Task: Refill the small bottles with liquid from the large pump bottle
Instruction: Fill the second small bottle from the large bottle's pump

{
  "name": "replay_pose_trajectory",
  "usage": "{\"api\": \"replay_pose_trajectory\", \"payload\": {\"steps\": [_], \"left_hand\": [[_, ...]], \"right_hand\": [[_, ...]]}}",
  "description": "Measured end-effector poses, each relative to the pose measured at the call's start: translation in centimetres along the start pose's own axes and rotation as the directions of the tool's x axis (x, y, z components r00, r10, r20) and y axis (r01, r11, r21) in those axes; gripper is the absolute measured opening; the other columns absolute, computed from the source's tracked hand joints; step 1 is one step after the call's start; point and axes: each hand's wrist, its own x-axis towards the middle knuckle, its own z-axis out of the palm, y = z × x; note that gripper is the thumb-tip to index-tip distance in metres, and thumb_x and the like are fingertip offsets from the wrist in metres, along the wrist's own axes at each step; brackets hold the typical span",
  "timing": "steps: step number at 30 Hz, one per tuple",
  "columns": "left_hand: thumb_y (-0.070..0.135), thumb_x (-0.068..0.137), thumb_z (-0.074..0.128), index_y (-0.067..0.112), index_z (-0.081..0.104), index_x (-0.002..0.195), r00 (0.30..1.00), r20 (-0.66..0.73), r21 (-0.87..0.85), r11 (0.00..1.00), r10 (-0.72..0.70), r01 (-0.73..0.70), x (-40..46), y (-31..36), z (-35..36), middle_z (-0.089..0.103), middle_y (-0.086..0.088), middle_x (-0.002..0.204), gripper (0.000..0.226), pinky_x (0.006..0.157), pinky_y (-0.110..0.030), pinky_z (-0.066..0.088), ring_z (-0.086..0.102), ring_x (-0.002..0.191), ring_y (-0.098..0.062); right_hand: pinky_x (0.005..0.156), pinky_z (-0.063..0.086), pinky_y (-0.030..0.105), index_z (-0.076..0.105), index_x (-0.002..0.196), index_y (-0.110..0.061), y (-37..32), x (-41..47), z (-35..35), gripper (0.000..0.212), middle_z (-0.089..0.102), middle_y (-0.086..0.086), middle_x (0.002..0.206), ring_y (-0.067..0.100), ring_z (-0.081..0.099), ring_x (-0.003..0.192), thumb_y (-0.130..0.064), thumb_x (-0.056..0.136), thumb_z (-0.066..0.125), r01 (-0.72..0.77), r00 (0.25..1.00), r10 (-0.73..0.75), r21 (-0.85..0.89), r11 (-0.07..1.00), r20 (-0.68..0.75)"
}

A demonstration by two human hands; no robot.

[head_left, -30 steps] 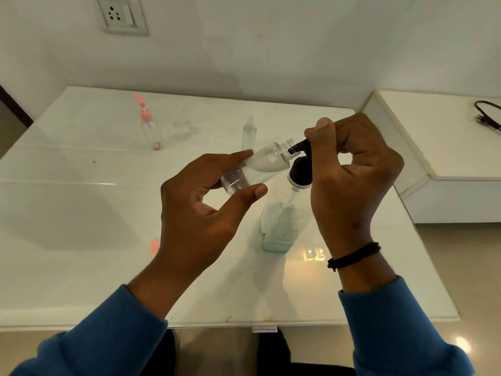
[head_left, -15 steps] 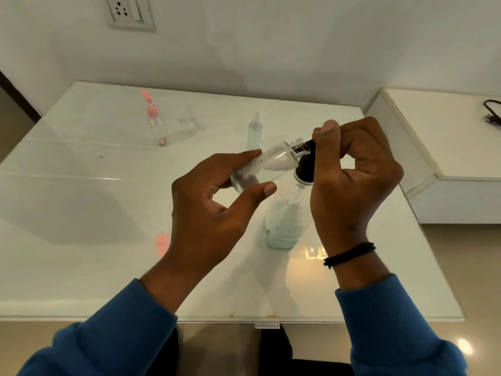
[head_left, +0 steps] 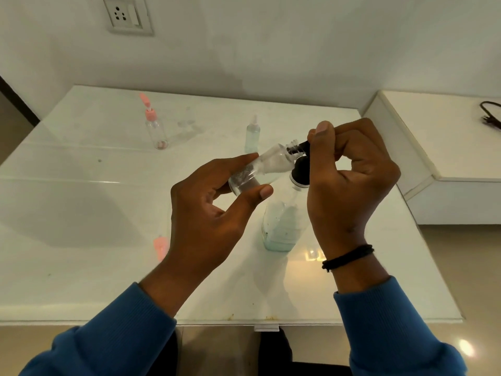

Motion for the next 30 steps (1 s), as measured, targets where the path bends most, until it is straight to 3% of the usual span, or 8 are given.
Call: {"api": "replay_pose_trajectory", "payload": {"steps": [6,13,22,30], "left_hand": [[0.029,0.086,0.079,0.008,0.071,0.124,0.999,0.014,-0.058,0.997,-0.048,0.049,-0.1,0.1,0.2,0.075,0.000,0.116,0.044,0.089,-0.029,0.060,0.072,0.106,-0.018],[0.030,0.086,0.079,0.008,0.071,0.124,0.998,0.016,-0.058,0.997,-0.059,0.060,-0.2,0.1,0.4,0.074,-0.001,0.118,0.045,0.089,-0.027,0.060,0.072,0.107,-0.016],[0.029,0.086,0.079,0.009,0.071,0.124,0.998,0.015,-0.059,0.996,-0.065,0.066,-0.2,0.0,0.3,0.075,0.000,0.117,0.044,0.089,-0.031,0.061,0.072,0.107,-0.017],[0.030,0.086,0.079,0.009,0.071,0.124,0.996,0.016,-0.075,0.994,-0.084,0.085,-0.3,0.0,0.5,0.074,-0.001,0.117,0.045,0.089,-0.034,0.061,0.072,0.106,-0.020]], "right_hand": [[0.059,0.043,0.033,0.062,0.063,-0.006,-0.2,0.7,-0.2,0.032,0.055,-0.003,0.065,0.021,0.052,0.061,-0.005,0.094,0.069,0.009,1.000,-0.009,-0.021,1.000,-0.007],[0.058,0.042,0.030,0.062,0.063,-0.001,-0.1,0.3,-0.2,0.033,0.056,0.002,0.065,0.022,0.052,0.061,-0.005,0.095,0.067,0.015,1.000,-0.016,-0.017,1.000,-0.020],[0.058,0.044,0.040,0.060,0.062,0.001,0.0,0.3,-0.1,0.035,0.058,0.008,0.064,0.029,0.054,0.060,-0.005,0.096,0.067,-0.002,1.000,0.002,-0.012,1.000,-0.010],[0.061,0.039,0.015,0.062,0.064,0.000,-0.2,-0.1,0.0,0.031,0.054,0.001,0.065,0.010,0.049,0.062,-0.004,0.095,0.067,-0.037,0.999,0.038,0.021,0.999,-0.026]]}}
